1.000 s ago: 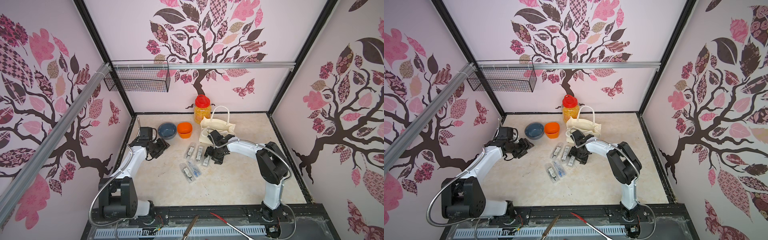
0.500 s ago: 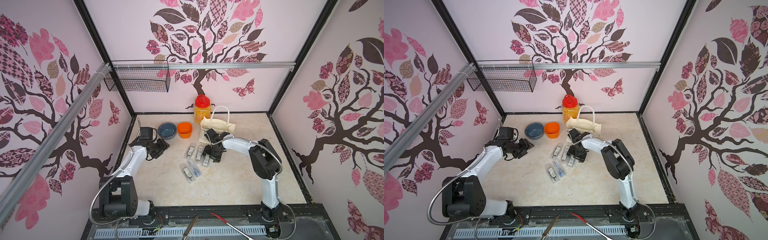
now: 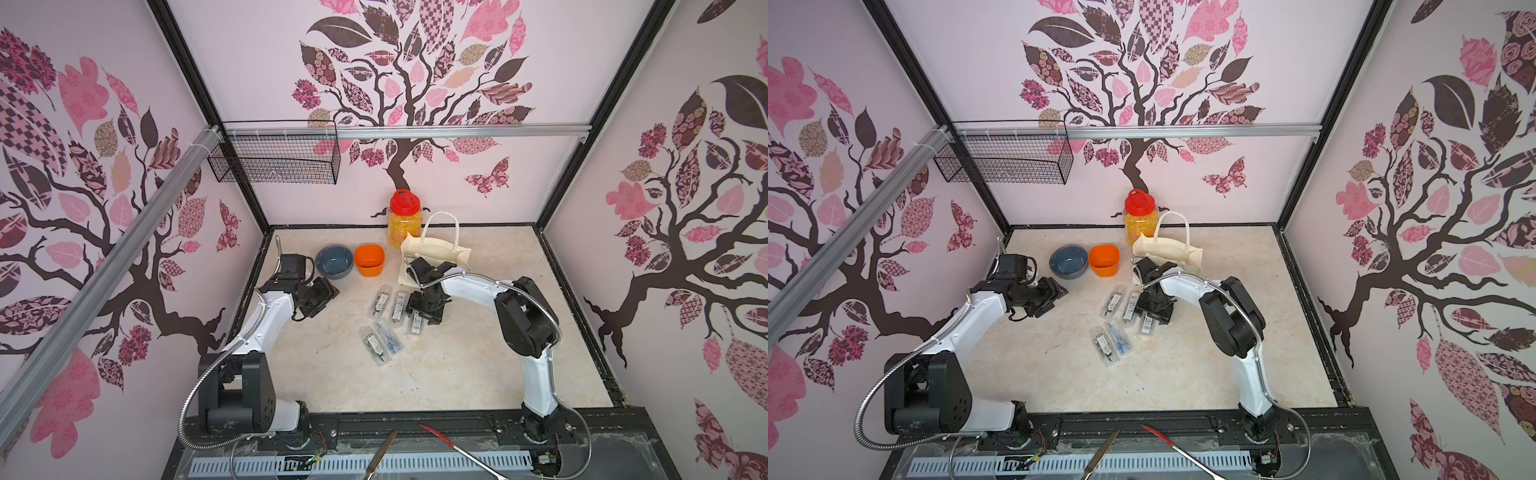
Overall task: Put the compass set into the canvas bag
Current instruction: Pick up the compass set at the center of the board.
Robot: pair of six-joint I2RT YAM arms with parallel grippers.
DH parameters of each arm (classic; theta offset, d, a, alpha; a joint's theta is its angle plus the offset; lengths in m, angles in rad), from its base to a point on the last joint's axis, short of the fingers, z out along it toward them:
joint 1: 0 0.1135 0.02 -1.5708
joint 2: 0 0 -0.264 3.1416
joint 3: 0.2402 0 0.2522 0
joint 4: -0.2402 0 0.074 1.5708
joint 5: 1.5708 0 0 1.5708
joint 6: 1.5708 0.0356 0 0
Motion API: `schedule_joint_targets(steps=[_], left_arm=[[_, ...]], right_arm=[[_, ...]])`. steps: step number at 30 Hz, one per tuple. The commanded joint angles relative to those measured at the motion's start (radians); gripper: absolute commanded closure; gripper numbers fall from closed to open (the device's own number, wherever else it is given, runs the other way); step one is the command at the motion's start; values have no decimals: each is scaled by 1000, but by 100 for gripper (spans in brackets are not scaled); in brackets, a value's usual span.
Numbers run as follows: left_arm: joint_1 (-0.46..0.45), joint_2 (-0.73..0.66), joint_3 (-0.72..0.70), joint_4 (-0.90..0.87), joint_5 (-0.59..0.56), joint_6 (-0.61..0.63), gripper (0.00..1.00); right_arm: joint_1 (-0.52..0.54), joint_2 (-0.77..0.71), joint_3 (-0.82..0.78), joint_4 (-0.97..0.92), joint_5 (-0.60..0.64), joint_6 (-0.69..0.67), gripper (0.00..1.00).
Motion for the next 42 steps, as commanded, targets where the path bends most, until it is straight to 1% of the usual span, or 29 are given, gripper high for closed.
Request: schedule_joint_targets(steps=[1,4,7,10,15,20,21,23,24,26,33,38,39,42], left_arm=[[0,11,4,-14,-10,20,35],[-1,8,5,-13,-12,20,35],[-1,11,6,-9,-7,16,35],[-1,16,13,-12,-4,16,35],[-1,20,22,-16,-3,21,35],[-1,30,30,-20,-4,20,35],[-1,31,32,-24,-5,20,35],[-1,30,35,-26,-9,24,35],[-1,30,37,-27,-9,25,35],[0,30,37,-28,-12,25,35],[-1,32,43,-35,-12,28,35],[-1,30,40,-28,-8,26,35],[-1,29,43,-29,-6,24,35],[-1,20,44,-28,-6,23,36]], right_arm=[[-10,32,3,-74,58,-45,29],[-11,19,1,-79,88,-69,29],[-10,33,13,-76,78,-81,31],[-10,64,25,-77,65,-81,27],[-10,93,48,-86,49,-90,28],[-10,113,50,-81,31,-92,32],[-9,112,45,-73,23,-95,38],[-9,106,40,-68,23,-94,40],[-11,103,37,-65,23,-94,44],[-12,95,31,-63,26,-92,45],[-12,28,5,-76,63,-107,47],[-21,-82,-46,-71,101,-141,49],[-22,-106,-53,-74,109,-154,51],[-26,-190,-84,-90,143,-186,51]])
